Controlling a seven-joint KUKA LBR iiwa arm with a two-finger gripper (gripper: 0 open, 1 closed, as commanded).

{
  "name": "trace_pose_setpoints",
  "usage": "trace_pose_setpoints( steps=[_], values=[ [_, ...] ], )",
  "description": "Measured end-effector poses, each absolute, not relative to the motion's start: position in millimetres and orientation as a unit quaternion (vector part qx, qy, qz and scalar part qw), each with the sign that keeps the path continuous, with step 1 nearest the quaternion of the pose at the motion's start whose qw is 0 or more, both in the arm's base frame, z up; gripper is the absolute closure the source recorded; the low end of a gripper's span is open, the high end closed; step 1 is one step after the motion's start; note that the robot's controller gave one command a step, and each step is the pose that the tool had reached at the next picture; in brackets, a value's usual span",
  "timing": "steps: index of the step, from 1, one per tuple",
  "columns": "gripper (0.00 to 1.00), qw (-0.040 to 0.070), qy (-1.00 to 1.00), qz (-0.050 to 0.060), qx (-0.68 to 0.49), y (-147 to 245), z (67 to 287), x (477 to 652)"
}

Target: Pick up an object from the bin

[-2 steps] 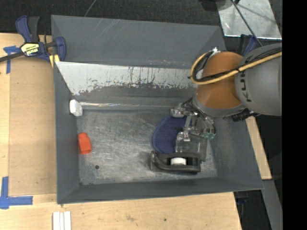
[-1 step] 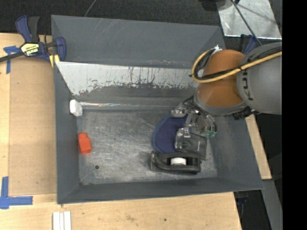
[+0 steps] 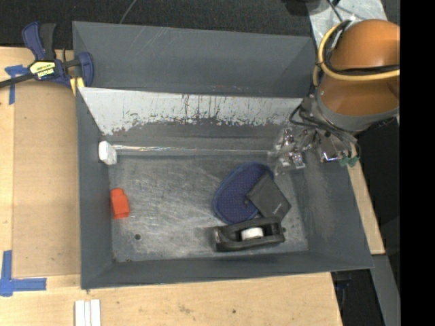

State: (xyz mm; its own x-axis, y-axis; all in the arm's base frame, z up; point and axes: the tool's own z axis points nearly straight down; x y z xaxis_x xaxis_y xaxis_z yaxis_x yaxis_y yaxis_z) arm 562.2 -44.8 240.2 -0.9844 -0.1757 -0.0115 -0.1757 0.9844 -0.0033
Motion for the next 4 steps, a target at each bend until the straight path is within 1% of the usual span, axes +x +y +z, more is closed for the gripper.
trace_pose_setpoints(
  steps=[1,2,3,4],
  values=[
    [0.0,0.002,0.996,0.0,-0.088,-44.5,236.0,561.0],
    [0.0,-0.001,0.996,0.001,-0.089,-10.2,116.7,599.0],
    [0.0,0.001,0.996,0.005,-0.086,-32.5,78.8,609.3],
    [1.0,-0.005,0.996,0.003,-0.088,-34.1,81.5,607.9]
  ],
)
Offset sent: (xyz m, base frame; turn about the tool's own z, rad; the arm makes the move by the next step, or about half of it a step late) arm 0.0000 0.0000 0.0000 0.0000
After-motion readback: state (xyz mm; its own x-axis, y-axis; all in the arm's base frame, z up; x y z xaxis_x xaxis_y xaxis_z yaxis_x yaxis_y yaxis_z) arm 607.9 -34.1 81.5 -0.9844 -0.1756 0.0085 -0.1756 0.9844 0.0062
